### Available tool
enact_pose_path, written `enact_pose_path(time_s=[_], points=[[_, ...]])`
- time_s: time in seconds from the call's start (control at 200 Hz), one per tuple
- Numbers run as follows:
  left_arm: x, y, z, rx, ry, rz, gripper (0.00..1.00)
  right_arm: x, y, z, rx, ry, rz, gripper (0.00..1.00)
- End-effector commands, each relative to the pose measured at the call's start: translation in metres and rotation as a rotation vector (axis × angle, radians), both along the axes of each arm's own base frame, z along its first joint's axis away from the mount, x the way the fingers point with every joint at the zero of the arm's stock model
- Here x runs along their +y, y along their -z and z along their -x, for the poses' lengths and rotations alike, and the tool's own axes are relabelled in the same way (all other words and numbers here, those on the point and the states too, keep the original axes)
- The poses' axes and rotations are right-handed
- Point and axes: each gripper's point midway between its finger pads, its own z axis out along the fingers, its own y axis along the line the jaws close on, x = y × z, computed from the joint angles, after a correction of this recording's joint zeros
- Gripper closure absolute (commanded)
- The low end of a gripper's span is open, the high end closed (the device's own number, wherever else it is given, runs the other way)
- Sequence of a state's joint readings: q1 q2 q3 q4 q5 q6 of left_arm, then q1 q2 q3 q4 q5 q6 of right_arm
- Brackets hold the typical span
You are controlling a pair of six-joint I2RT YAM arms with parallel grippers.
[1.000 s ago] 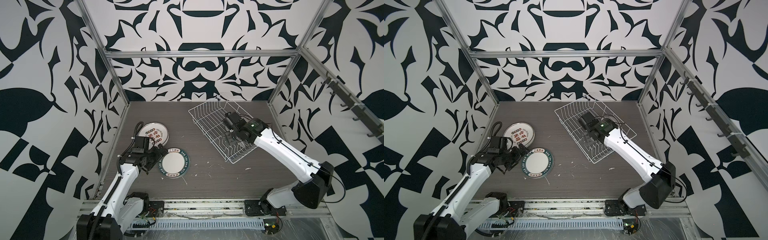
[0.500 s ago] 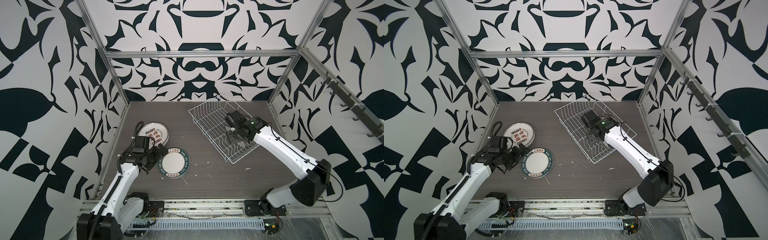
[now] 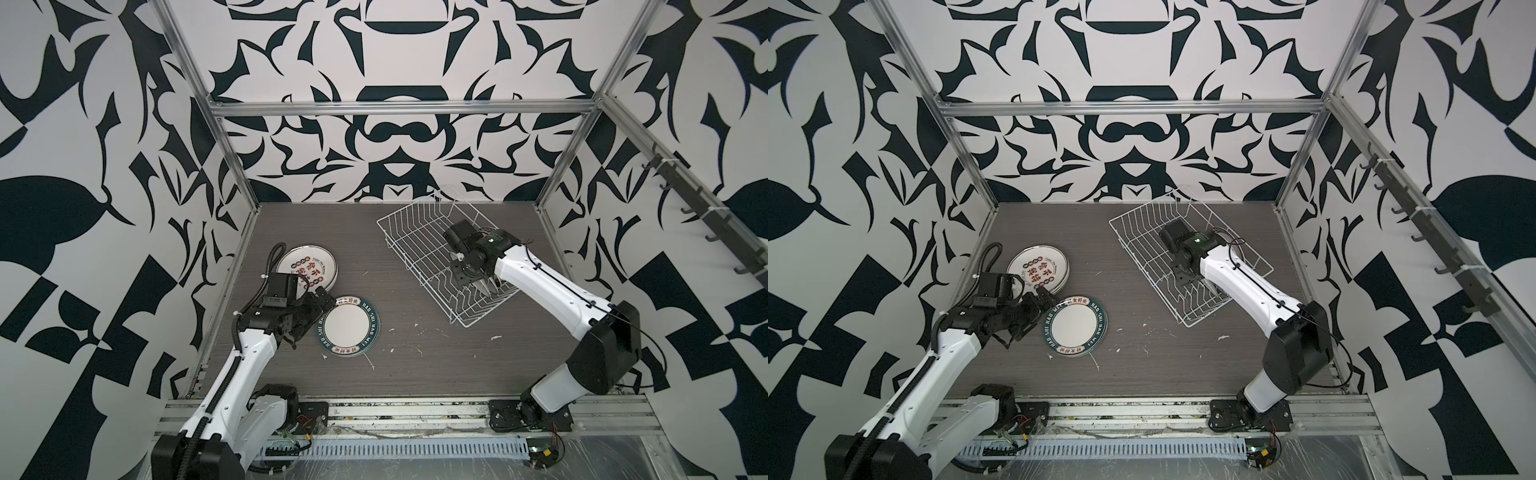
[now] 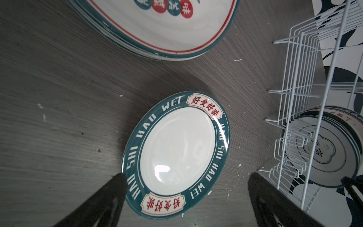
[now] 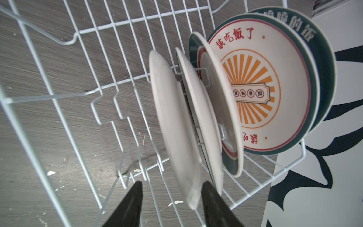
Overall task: Unload the plates from the dish rack
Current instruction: Pick up the plate from the dish rack.
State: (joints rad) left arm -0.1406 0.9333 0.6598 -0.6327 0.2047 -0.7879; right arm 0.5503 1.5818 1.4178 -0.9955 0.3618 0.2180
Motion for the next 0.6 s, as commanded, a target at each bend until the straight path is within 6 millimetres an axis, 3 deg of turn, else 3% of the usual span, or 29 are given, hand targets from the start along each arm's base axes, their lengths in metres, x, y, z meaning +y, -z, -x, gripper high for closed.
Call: enact_pose_path(time_s=[0.0,0.23,0.595], points=[[0.0,-0.008,0.002,-0.014,0.005,-0.002,0.01,-0.006,0.004,-0.007,-0.012,0.017,0.023,0.54],[0.001,-0.016,0.003,-0.044,-0.003,0.003,0.01,-0.015,0.021,-0.013,0.005,0.037,0.085,0.64],[0.009,-0.019,0.003,-0.067,-0.05,-0.019,0.01,-0.024,0.031,-0.014,0.003,0.029,0.151,0.77]])
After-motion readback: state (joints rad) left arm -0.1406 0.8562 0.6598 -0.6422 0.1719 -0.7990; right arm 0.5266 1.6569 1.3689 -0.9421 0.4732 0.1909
